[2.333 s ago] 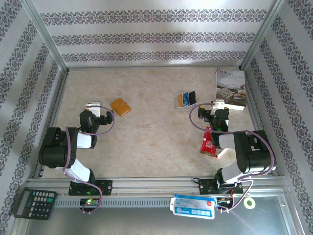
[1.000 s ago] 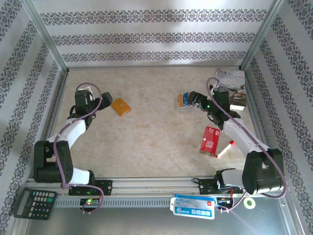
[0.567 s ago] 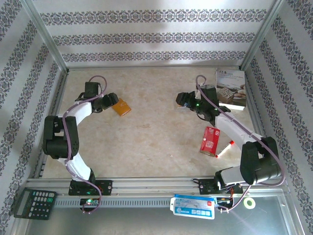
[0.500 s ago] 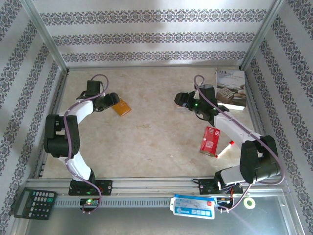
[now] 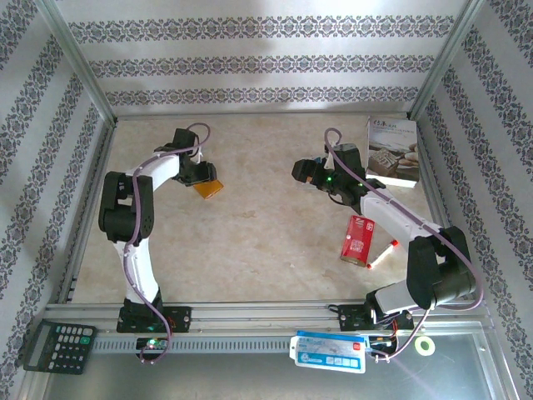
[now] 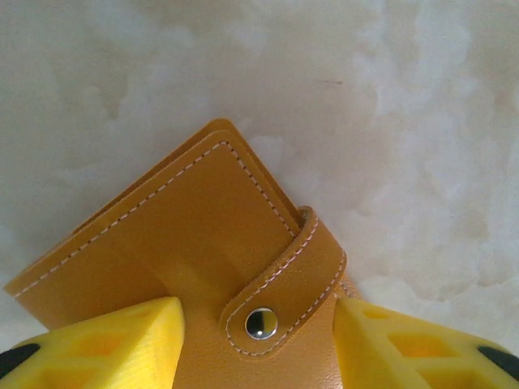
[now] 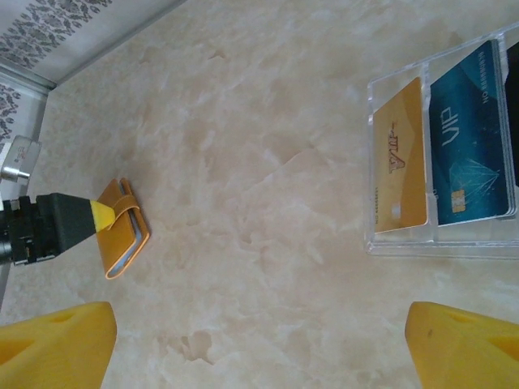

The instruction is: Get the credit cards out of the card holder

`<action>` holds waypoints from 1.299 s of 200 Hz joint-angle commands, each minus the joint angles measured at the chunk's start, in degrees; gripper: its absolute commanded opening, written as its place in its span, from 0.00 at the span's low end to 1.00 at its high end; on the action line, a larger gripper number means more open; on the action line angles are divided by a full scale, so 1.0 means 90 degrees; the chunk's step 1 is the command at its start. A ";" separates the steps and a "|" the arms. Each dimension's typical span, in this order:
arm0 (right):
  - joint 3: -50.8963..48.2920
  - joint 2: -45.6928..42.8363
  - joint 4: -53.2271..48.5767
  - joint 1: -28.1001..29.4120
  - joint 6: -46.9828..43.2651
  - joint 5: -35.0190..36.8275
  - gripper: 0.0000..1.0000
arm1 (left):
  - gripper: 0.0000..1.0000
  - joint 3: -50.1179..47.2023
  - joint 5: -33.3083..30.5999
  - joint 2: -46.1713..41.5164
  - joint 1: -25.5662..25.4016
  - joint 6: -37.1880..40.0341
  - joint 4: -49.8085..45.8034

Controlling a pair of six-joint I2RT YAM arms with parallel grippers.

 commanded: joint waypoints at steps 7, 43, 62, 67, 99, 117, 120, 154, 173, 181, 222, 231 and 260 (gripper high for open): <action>0.0115 0.0055 -0.0076 0.0074 0.0082 0.0030 0.92 | 0.49 0.0051 0.0315 0.0283 -0.0480 0.0547 -0.1080; 0.0079 0.0077 -0.0100 0.0072 0.0296 0.0177 0.92 | 0.44 -0.0491 0.0232 0.0124 -0.1062 0.0575 -0.1300; 0.0033 0.0054 -0.0099 0.0084 0.0421 0.0329 0.92 | 0.43 -0.0847 0.0459 -0.0126 -0.1309 0.0402 -0.1120; 0.0018 0.0039 -0.0094 0.0080 0.0447 0.0380 0.92 | 0.43 -0.0931 0.0562 -0.0200 -0.1387 0.0352 -0.1040; -0.0141 0.0036 -0.0110 0.0087 0.0598 0.0547 0.92 | 0.43 -0.1313 0.1154 -0.0734 -0.1826 -0.0046 -0.0677; -0.0207 0.0033 -0.0109 0.0146 0.0616 0.0626 0.98 | 0.47 -0.1459 0.1027 -0.1348 -0.1847 -0.0580 -0.0307; -0.0208 0.0036 -0.0131 0.0171 0.0609 0.0640 0.98 | 0.48 -0.1477 0.0927 -0.1467 -0.1848 -0.0662 -0.0259; 0.0163 0.0316 -0.0451 0.0685 0.0482 0.0693 0.98 | 0.60 -0.1684 -0.0086 -0.2558 -0.1652 -0.1404 0.0107; 0.0431 0.0679 -0.0542 0.1121 0.0465 0.0608 0.96 | 0.67 -0.2026 -0.0216 -0.2896 -0.1414 -0.1987 0.0311; 0.0561 0.0879 -0.0545 0.1305 0.0407 0.0503 0.95 | 0.68 -0.2240 -0.0106 -0.3015 -0.1279 -0.2243 0.0455; 0.1524 0.2061 -0.0881 0.2045 0.0250 0.0011 0.77 | 0.68 -0.3444 0.0945 -0.3483 -0.0715 -0.3368 0.1576; 0.1740 0.2332 -0.0926 0.2178 0.0252 -0.0069 0.72 | 0.66 -0.3619 0.1003 -0.3529 -0.0694 -0.3455 0.1698; 0.2402 0.3032 -0.1248 0.2493 0.0271 -0.0119 0.56 | 0.53 -0.4053 0.1097 -0.3485 -0.0700 -0.3715 0.2027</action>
